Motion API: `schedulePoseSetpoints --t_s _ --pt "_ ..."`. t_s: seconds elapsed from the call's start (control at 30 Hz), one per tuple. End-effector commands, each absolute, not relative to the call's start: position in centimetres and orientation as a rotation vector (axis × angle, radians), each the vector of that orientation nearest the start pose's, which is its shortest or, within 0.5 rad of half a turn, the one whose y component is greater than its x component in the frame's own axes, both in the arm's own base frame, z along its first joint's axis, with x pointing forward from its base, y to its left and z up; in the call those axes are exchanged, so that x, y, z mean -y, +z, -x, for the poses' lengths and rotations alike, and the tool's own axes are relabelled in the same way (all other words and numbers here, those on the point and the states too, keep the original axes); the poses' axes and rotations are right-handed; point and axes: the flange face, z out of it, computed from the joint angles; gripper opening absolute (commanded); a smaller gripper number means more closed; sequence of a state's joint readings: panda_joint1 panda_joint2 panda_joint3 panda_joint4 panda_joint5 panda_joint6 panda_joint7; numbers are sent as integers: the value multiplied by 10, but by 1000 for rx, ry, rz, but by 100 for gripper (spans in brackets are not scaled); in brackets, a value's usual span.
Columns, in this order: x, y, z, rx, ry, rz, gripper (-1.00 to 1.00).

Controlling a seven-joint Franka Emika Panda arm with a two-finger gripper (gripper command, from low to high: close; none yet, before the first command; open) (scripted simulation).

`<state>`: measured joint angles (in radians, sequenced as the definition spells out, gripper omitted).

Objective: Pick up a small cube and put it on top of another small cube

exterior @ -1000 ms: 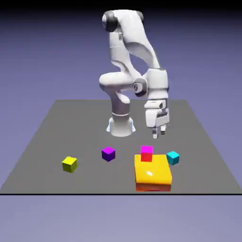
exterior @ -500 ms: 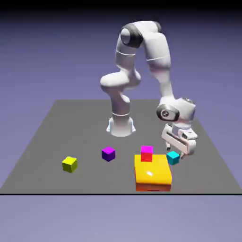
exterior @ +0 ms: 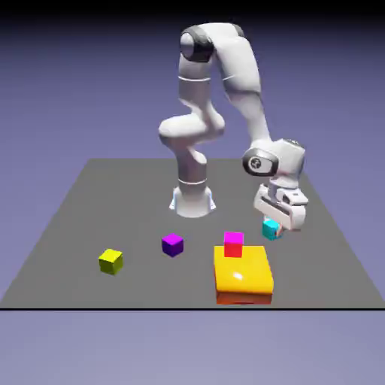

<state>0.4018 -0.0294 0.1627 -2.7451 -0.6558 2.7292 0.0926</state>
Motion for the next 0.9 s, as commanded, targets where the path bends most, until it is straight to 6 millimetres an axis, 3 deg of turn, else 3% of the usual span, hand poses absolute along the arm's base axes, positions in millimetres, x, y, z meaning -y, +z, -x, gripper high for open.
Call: schedulePoseSetpoints --t_s 0.0,0.13,0.3,0.47,0.53,0.83,0.87 --pt "-219 232 -314 1682 -200 2948 -100" --pt "-163 252 -314 1330 -314 3152 -100" --pt "-47 253 -325 608 -87 3354 -100" --pt "46 242 -305 15 200 3272 -100" --pt "49 242 -303 -6 212 3264 -100" --pt "55 172 -297 -6 212 3264 -100" --pt "55 172 -297 -6 212 3264 100"
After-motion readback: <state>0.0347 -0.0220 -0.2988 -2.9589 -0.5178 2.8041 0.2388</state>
